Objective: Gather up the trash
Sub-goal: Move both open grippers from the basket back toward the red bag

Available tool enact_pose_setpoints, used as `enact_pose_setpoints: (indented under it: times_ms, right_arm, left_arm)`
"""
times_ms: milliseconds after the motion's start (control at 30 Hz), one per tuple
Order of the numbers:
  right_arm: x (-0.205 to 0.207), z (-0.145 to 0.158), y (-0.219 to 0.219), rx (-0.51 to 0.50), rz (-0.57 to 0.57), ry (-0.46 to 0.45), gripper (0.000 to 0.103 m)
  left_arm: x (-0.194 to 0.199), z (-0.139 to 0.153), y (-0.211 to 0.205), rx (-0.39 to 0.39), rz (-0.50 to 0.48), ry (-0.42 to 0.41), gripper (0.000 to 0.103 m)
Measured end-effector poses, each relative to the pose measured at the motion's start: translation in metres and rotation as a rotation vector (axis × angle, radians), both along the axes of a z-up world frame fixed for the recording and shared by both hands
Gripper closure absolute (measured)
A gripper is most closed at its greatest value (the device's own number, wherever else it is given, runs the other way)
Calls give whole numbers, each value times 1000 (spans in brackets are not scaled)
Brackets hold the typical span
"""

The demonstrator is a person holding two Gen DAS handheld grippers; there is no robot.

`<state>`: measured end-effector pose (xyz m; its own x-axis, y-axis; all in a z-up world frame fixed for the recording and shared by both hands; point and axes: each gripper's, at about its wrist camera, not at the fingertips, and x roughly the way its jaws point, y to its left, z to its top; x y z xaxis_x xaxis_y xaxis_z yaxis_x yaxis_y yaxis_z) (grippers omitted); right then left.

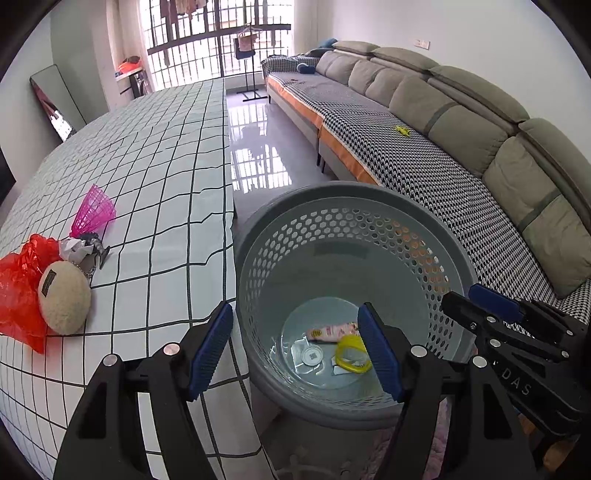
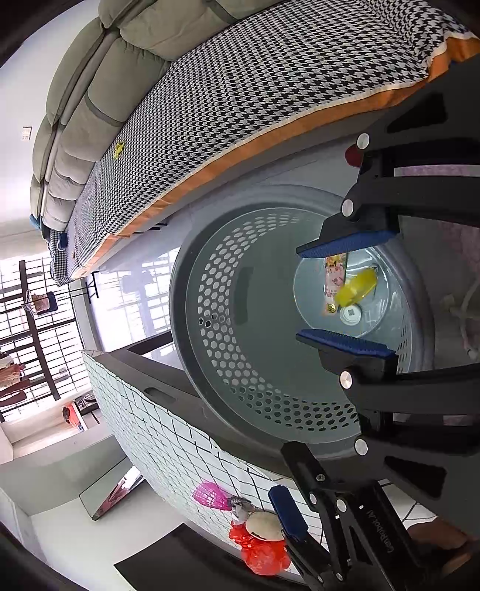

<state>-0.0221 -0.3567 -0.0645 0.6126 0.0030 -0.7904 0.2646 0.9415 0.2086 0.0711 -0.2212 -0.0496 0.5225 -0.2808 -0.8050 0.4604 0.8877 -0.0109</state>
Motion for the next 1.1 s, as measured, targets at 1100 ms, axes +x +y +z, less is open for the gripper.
enact_pose_setpoints:
  times_ms: [1100]
  right_arm:
    - [-27, 35, 48, -53, 37, -84, 49]
  left_arm:
    - [-30, 41, 67, -49, 108, -119, 19]
